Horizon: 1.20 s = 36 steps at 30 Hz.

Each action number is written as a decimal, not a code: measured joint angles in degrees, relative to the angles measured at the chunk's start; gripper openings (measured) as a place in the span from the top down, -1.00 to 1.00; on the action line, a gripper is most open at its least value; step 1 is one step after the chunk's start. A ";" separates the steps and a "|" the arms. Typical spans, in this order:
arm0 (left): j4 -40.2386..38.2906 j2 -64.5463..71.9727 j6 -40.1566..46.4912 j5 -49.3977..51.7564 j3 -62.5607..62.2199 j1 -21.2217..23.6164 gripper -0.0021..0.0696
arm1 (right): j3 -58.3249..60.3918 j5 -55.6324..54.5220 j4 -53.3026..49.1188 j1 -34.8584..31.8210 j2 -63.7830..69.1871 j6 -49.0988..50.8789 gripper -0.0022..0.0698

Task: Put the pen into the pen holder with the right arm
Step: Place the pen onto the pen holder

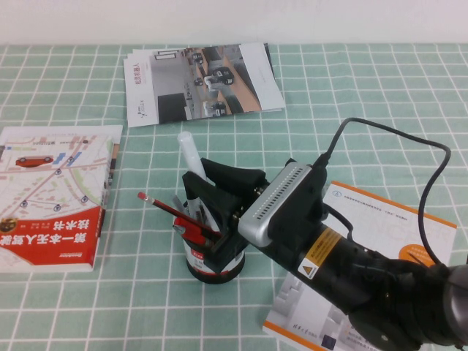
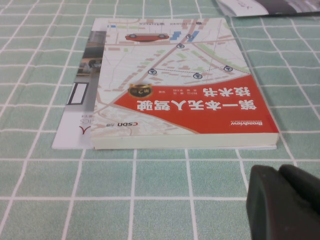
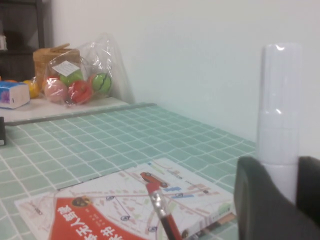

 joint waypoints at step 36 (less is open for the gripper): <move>0.00 0.00 0.00 0.00 0.00 0.00 0.95 | 4.94 16.71 2.34 -0.35 -14.47 0.00 0.77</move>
